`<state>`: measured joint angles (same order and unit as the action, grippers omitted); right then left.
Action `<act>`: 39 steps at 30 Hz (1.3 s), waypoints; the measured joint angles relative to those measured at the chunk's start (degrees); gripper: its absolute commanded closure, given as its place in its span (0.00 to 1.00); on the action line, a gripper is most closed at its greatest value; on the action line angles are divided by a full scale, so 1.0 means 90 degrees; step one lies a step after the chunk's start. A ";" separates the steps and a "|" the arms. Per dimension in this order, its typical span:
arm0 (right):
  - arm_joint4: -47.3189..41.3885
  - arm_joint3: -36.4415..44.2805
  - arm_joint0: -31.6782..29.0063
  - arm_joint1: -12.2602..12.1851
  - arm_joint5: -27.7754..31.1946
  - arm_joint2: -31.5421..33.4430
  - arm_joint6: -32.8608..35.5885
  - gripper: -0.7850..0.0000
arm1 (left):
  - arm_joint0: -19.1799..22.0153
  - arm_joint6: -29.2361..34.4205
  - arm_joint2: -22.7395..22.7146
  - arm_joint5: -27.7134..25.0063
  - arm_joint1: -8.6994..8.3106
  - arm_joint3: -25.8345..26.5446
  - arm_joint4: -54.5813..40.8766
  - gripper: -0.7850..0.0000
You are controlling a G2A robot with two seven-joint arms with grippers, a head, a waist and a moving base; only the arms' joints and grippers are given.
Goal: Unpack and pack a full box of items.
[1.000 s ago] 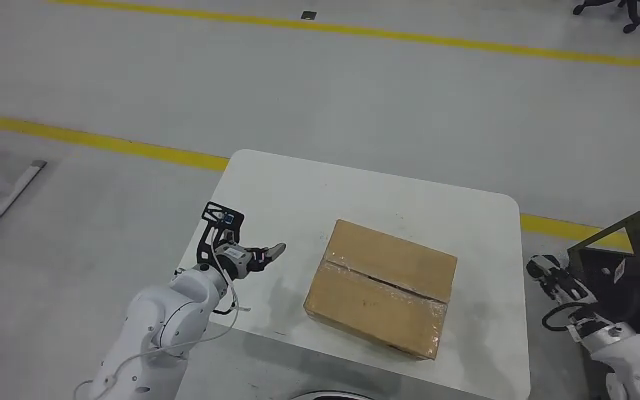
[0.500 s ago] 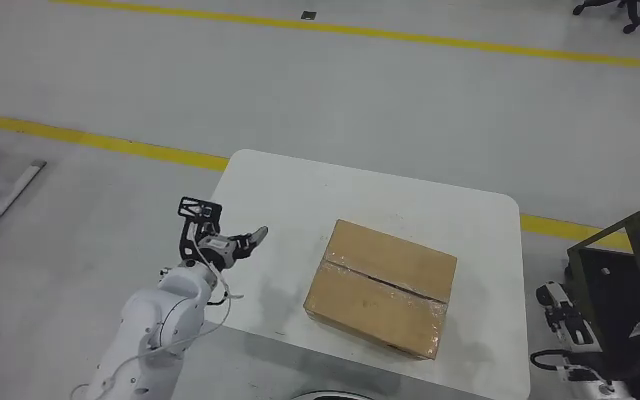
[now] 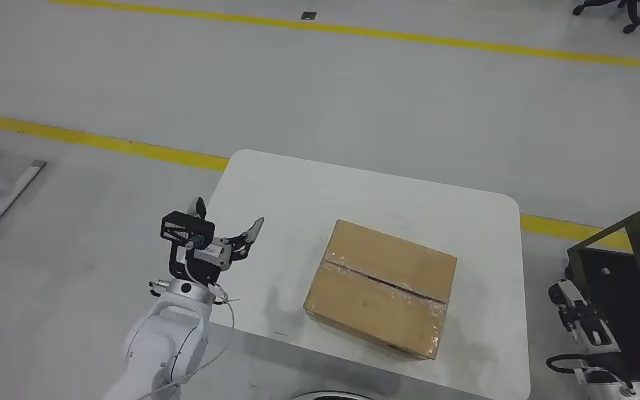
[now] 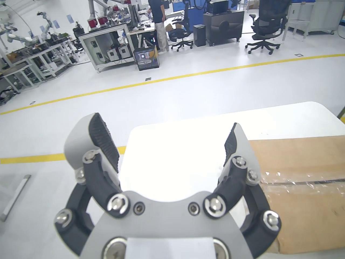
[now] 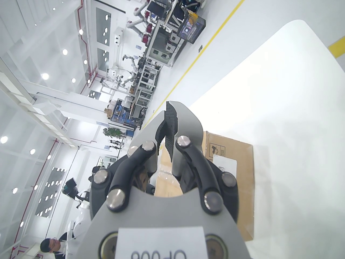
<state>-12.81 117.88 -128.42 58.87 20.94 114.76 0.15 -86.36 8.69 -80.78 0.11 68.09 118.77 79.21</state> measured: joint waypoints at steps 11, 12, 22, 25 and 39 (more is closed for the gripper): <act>0.0251 0.0032 0.0200 0.0095 0.0021 -0.0127 0.0425 1.00 | -0.0296 0.0057 0.0002 -0.0024 0.0010 0.0116 0.0477 0.00; 0.0321 0.0025 0.0210 0.0101 -0.0023 -0.0116 0.0443 1.00 | -0.0301 0.0093 -0.0016 -0.0012 0.0013 0.0117 0.0404 0.00; 0.3109 0.0091 0.0320 0.0197 -0.0823 0.0020 -0.0627 1.00 | -0.0300 0.0188 -0.0043 -0.0009 0.0018 0.0104 0.0314 0.00; 0.4506 0.0098 0.0328 0.0258 -0.1358 -0.0114 -0.1468 1.00 | -0.0300 0.0188 -0.0042 -0.0009 0.0018 0.0104 0.0314 0.00; 0.7479 -0.0336 0.0623 0.0417 -0.2987 -0.0647 -0.3047 0.93 | -0.0300 0.0188 -0.0043 -0.0009 0.0018 0.0104 0.0314 0.00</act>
<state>54.50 114.85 -122.81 62.62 -5.94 108.94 -27.28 -89.06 10.38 -81.17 0.03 68.26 119.71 82.03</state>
